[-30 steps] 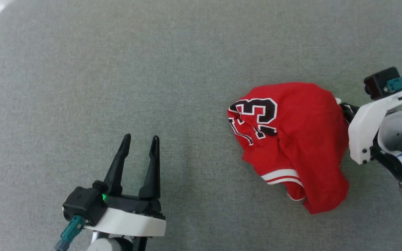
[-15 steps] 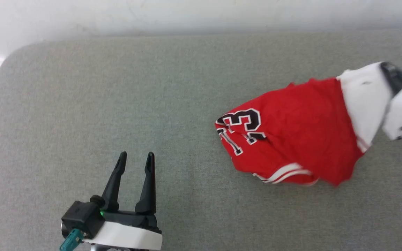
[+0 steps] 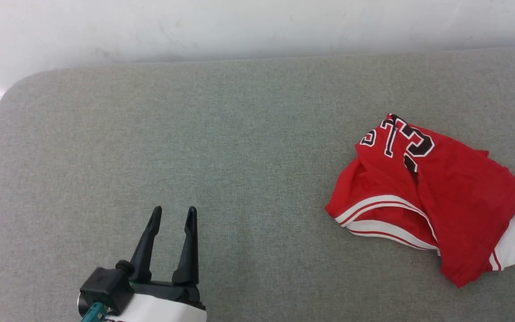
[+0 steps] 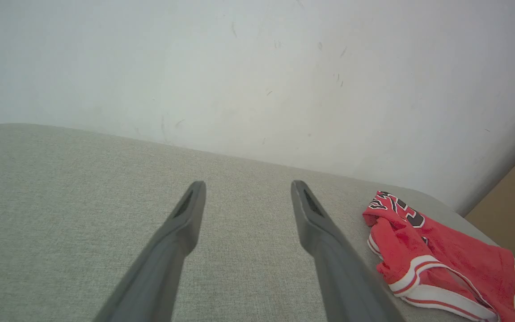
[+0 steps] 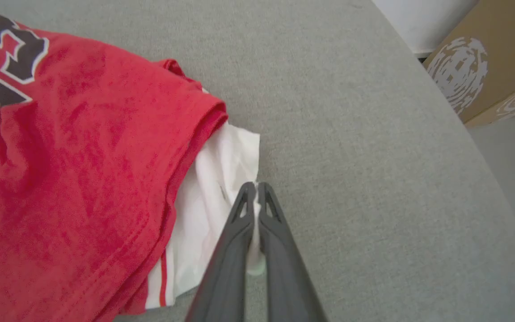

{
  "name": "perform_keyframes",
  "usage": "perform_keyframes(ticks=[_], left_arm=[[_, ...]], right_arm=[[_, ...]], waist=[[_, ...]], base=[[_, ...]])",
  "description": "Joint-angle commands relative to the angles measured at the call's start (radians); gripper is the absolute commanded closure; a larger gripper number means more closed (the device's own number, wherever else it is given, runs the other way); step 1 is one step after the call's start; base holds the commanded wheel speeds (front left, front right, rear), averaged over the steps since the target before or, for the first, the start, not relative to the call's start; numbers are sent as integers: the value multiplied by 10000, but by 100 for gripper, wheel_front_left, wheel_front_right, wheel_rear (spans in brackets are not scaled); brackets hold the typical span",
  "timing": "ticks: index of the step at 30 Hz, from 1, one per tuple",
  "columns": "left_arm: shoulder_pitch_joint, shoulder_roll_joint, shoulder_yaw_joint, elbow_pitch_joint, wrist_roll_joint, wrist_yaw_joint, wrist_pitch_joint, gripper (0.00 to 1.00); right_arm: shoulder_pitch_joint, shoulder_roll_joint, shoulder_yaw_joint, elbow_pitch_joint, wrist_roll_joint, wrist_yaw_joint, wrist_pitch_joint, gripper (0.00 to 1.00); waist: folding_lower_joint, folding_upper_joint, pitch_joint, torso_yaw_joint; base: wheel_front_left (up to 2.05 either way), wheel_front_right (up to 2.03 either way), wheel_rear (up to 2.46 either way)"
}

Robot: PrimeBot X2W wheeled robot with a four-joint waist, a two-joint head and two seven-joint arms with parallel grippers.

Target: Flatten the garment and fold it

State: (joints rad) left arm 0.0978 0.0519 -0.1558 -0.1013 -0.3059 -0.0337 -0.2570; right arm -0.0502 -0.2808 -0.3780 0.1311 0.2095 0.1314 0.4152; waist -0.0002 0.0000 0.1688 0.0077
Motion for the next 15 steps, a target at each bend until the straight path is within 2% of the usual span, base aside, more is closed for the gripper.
perform_keyframes(ticks=[1,5,6,7,8,11,15], left_arm=[[71,-16,38,42,80,-53,-47,0],[102,-16,50,126,154,-117,-47,0],[107,-16,40,146,168,-133,-47,0],[114,-16,33,165,178,-141,-47,0],[126,-16,28,185,184,-147,-47,0],[176,-16,2,230,194,-146,-47,0],[199,-16,-75,245,175,-108,-47,0]], right_arm=[[96,98,-34,74,-79,-7,-139,100],[331,472,-81,644,-321,-7,-780,100],[316,507,-77,783,-403,-7,-952,77],[286,518,-53,894,-494,-7,-1124,5],[224,537,-42,972,-541,-7,-1263,0],[35,463,12,933,-569,-7,-1478,0],[-273,210,239,-15,-360,-7,-1511,0]], waist=[[2,0,-9,-18],[2,0,-95,-102],[2,0,-120,-119],[2,0,-147,-133],[2,0,-185,-148],[2,0,-272,-182],[2,0,-310,-154]], base=[[0,0,0],[0,0,0],[0,0,0],[0,0,0],[0,0,0],[0,0,0],[0,0,0]])
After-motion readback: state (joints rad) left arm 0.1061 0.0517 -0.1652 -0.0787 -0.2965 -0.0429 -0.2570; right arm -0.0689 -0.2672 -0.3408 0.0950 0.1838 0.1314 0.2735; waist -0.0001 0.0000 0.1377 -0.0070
